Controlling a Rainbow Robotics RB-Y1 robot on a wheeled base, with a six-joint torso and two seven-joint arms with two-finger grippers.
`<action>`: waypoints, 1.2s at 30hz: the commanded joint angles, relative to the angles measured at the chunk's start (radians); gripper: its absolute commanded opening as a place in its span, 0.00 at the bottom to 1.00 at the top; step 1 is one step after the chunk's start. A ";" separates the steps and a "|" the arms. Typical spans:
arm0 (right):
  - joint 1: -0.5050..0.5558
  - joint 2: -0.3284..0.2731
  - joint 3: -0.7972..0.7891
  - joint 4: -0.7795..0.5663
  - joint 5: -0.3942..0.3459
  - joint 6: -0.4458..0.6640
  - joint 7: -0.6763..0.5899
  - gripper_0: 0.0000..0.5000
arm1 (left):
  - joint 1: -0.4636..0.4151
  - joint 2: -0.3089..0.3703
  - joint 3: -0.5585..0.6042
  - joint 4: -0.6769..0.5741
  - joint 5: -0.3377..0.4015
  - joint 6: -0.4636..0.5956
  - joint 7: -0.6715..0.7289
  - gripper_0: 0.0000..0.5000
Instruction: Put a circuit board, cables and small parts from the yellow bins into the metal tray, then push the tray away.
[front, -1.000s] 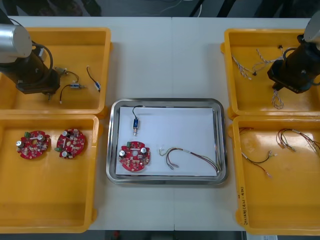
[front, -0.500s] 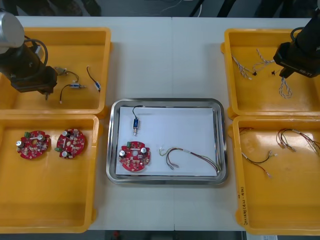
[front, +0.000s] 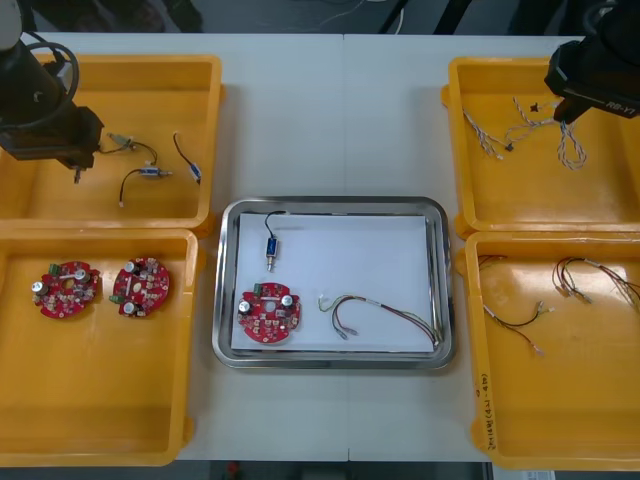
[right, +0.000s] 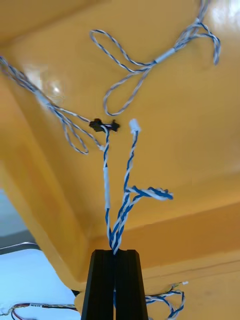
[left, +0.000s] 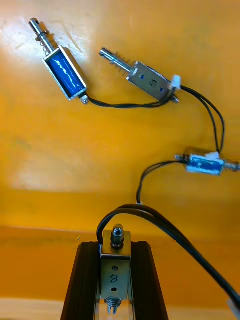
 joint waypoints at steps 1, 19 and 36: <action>-0.022 -0.012 0.103 -0.110 -0.062 0.008 0.054 0.00 | 0.018 0.048 0.034 -0.127 -0.010 0.071 0.050 0.00; 0.093 0.026 0.342 -0.472 -0.193 0.008 0.249 0.00 | 0.066 -0.039 0.030 -0.515 0.047 0.238 0.290 0.00; 0.113 0.098 0.544 -0.556 -0.255 0.008 0.639 0.00 | 0.064 -0.097 -0.033 -0.636 0.087 0.238 0.433 0.00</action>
